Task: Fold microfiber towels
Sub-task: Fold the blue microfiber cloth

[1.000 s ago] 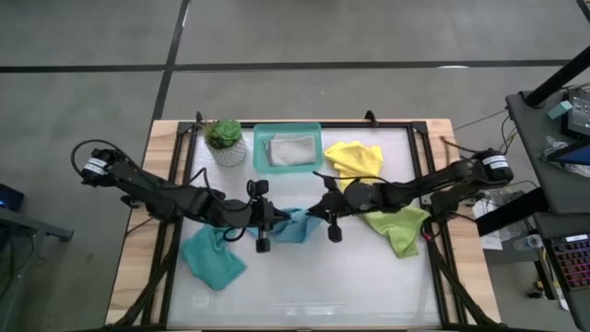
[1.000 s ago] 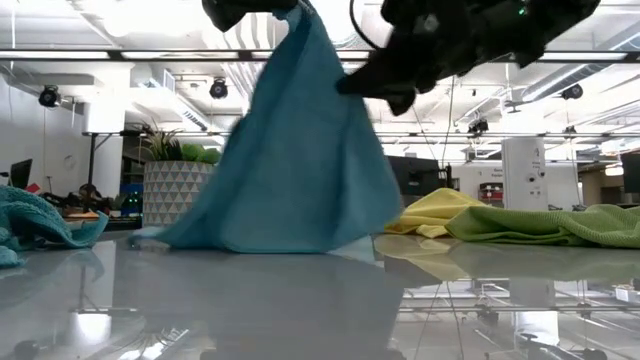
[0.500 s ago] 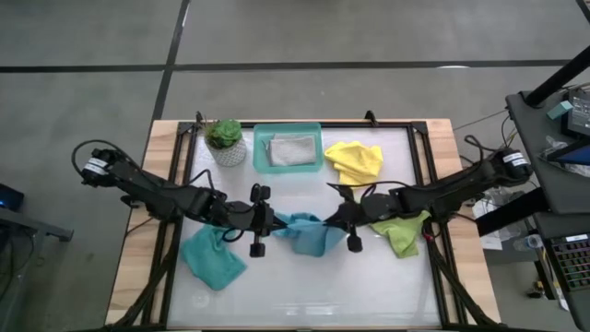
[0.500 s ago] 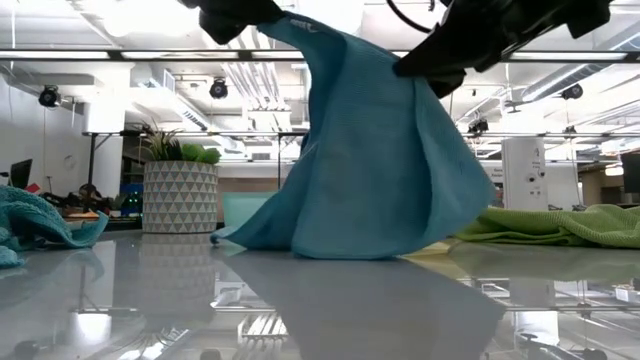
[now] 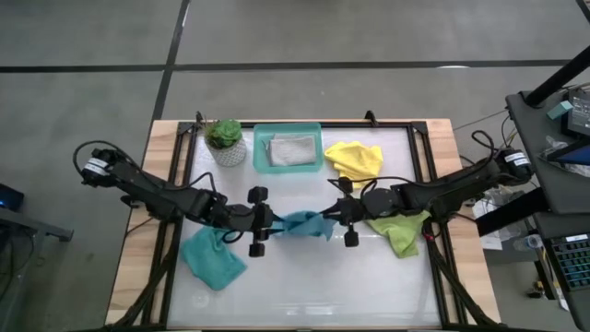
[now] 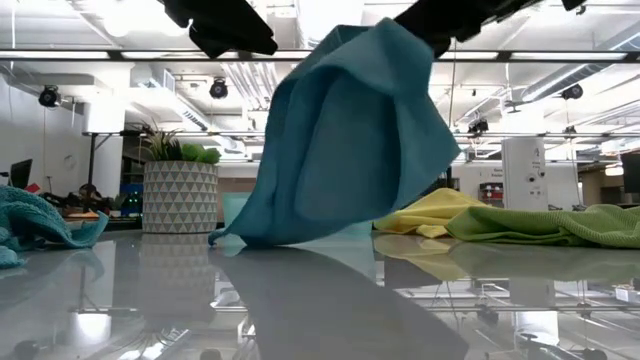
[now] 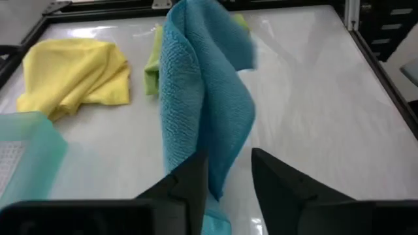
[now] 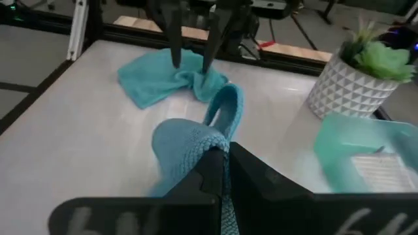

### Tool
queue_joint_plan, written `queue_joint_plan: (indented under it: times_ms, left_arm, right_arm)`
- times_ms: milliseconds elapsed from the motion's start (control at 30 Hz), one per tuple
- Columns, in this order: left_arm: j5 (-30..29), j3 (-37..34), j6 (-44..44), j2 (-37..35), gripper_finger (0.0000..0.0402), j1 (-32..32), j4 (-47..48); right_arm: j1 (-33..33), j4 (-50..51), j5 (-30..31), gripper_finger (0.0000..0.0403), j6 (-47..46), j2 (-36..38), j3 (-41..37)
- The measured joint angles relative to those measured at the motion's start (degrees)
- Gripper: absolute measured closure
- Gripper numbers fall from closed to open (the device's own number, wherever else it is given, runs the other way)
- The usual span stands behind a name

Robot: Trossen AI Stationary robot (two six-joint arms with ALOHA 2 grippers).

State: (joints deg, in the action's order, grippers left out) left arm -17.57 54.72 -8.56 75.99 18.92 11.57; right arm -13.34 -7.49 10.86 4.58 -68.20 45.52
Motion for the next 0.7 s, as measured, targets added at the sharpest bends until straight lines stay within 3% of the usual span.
queue_joint_plan:
  times_ms: [167, 333, 567, 700]
  left_arm:
    - [-0.7, 0.0, 0.4, 0.0, 0.028, 0.0, 0.0]
    - [-6.0, -1.0, 0.5, 0.0, 0.0279, 0.0, 0.0]
    - [-10.9, -3.0, -3.7, 0.4, 0.0279, -1.0, -0.8]
    - [-11.7, -5.2, -4.0, 0.7, 0.0278, -2.7, -6.2]
  right_arm:
    - [0.1, 11.0, 6.1, 0.0394, -3.1, 0.0, 6.3]
    - [1.7, 27.8, 8.8, 0.0394, -11.7, -0.2, 14.9]
    - [2.0, 29.1, 8.7, 0.0394, -12.5, -0.3, 16.6]
    - [2.1, 29.2, 8.7, 0.0394, -12.2, -0.4, 16.0]
